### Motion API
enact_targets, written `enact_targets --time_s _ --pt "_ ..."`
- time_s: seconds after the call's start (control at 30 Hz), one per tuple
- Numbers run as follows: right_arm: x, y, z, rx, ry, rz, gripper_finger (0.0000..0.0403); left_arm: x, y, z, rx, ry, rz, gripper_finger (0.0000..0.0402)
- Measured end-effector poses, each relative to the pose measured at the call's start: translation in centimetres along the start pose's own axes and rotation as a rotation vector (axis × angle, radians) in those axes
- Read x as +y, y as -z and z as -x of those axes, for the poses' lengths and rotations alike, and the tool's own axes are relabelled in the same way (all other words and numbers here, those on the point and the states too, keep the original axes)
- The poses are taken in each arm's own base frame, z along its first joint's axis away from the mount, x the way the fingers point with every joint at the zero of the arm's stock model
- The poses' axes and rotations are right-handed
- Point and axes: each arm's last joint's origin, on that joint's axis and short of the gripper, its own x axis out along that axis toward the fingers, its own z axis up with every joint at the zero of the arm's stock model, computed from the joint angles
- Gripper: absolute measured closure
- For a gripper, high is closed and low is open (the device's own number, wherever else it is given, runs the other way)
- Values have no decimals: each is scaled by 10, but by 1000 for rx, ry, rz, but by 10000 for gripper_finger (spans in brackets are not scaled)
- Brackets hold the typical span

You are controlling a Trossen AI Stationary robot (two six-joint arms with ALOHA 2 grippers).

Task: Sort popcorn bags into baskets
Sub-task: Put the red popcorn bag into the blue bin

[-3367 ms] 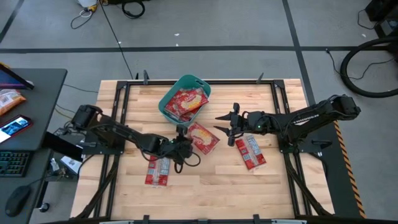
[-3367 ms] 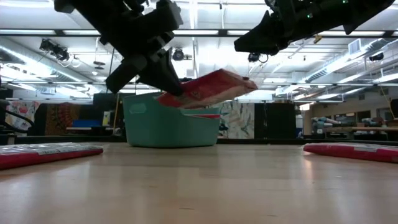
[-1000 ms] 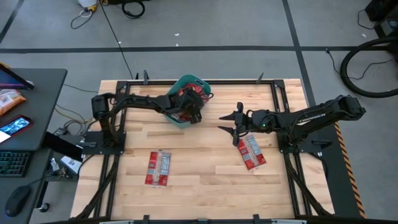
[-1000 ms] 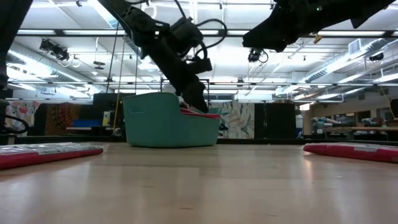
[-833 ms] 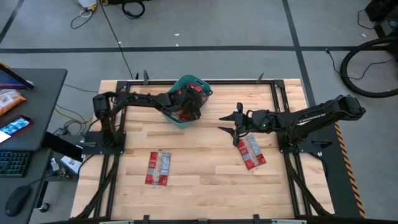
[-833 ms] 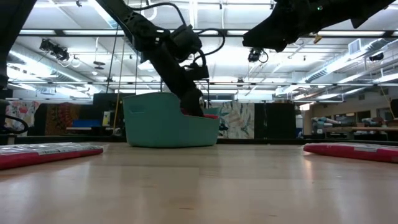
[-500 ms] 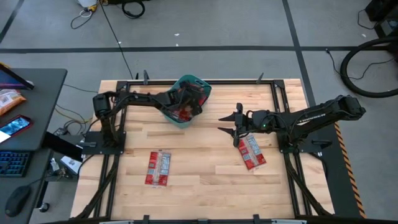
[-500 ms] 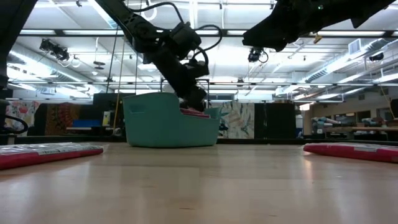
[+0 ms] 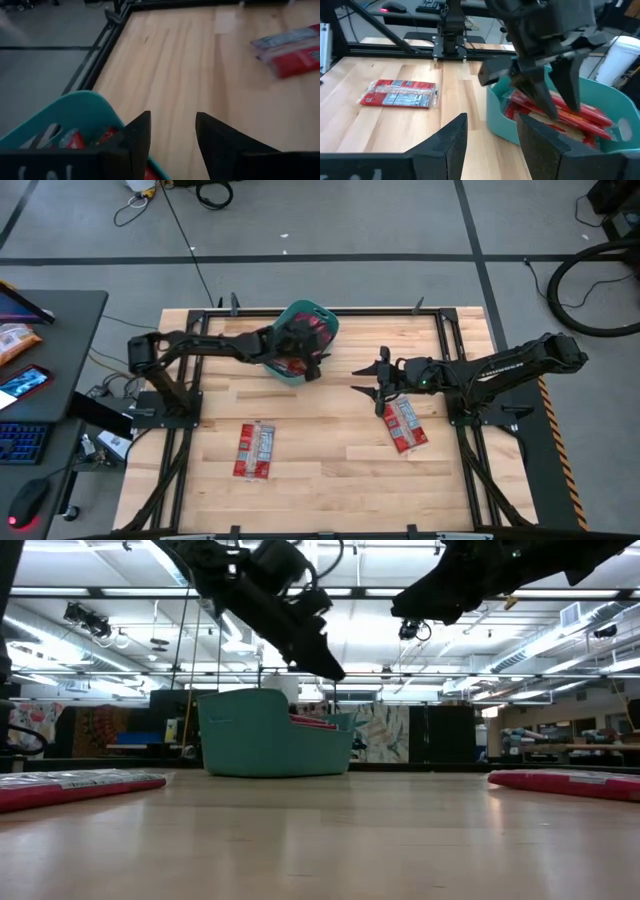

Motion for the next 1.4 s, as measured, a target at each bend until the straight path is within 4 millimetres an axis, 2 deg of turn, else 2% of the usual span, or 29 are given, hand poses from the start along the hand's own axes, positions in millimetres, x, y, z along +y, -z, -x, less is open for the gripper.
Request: enact_targets --time_s 0.13,0.27,0.5,0.67,0.87,0.93,1.1,1.23,1.27,1.4 --pt "4 1 -2 3 -94 -9 226 -14 9 16 -48 12 16 242" --pt "8 11 -12 50 -140 -44 226 -32 24 28 -80 15 20 242" --pt "19 31 -46 64 -178 -149 226 -57 43 43 -155 50 -5 242" --pt "28 61 -64 214 -194 -316 226 -67 50 59 -188 85 -26 242" --pt "36 72 -75 451 -53 -381 232 -69 56 77 -215 98 -48 242" --pt "42 66 -78 510 -5 -363 235 -69 53 83 -265 99 -41 242" --pt "58 44 -77 594 103 -270 236 -70 66 95 -304 104 -39 242" --pt "66 29 -77 631 131 -264 236 -66 75 106 -358 94 -27 242" --pt "67 28 -76 663 140 -262 236 -66 83 109 -346 91 -27 242" --pt "67 24 -74 759 169 -274 236 -61 88 119 -396 69 -12 242"
